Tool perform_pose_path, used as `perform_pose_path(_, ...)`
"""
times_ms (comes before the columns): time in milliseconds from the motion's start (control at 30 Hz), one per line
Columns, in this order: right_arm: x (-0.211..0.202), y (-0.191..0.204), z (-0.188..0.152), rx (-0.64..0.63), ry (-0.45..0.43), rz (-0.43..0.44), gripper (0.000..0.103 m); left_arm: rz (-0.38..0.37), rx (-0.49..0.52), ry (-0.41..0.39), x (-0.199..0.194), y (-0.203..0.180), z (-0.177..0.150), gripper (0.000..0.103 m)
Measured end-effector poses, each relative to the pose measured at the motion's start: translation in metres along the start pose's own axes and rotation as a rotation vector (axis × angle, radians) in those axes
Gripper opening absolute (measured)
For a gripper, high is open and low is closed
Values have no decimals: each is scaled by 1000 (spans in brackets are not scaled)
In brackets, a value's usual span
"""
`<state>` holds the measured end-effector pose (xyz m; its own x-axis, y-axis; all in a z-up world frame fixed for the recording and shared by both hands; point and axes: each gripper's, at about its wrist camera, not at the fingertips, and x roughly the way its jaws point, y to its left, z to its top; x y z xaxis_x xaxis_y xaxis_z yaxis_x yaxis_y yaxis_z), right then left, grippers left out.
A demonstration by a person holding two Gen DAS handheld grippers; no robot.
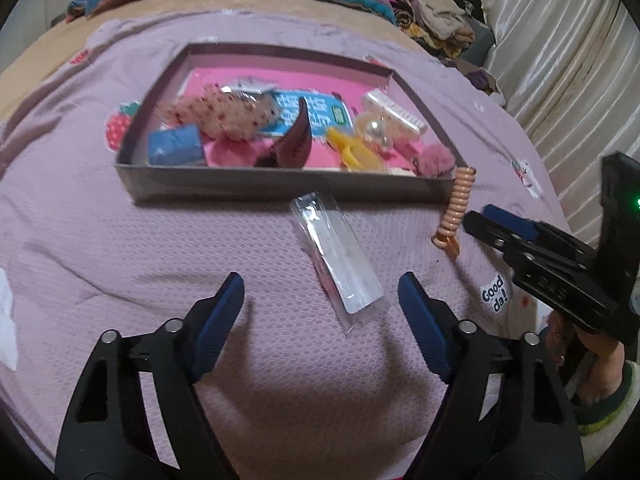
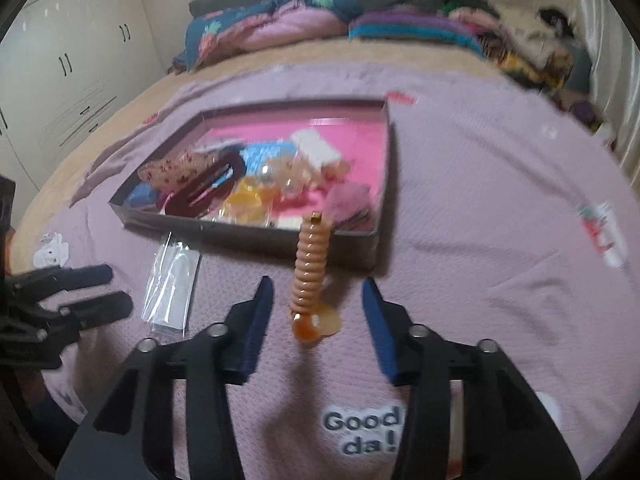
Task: Organize jewelry
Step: 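Grasp the clear plastic packet with the left tool while the right tool grasps the orange spiral hair tie, then carry the clear packet and orange spiral tie into the tray and open both tools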
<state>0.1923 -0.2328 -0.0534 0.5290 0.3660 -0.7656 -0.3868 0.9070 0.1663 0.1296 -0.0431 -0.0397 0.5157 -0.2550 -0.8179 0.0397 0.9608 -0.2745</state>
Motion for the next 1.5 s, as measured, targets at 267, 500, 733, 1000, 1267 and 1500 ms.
perform_pose_path(267, 16, -8, 3, 55, 19, 61, 18, -40, -7, 66, 30, -9, 1, 48)
perform_pose_path(500, -15, -9, 0, 28, -61, 29, 18, 8, 54, 60, 36, -22, 2, 33)
perform_pose_path(733, -43, -7, 3, 20, -121, 30, 18, -16, 62, 12, 7, -21, 10, 30)
perform_pose_path(1000, -66, 5, 17, -4, -180, 28, 18, -4, 55, -83, -31, -14, 29, 22)
perform_pose_path(1267, -78, 15, 35, -38, -219, 13, 18, -8, 53, -175, -59, -9, 60, 22)
perform_pose_path(1500, -79, 21, 56, -56, -245, 4, 18, 8, 50, -223, -67, 0, 88, 21)
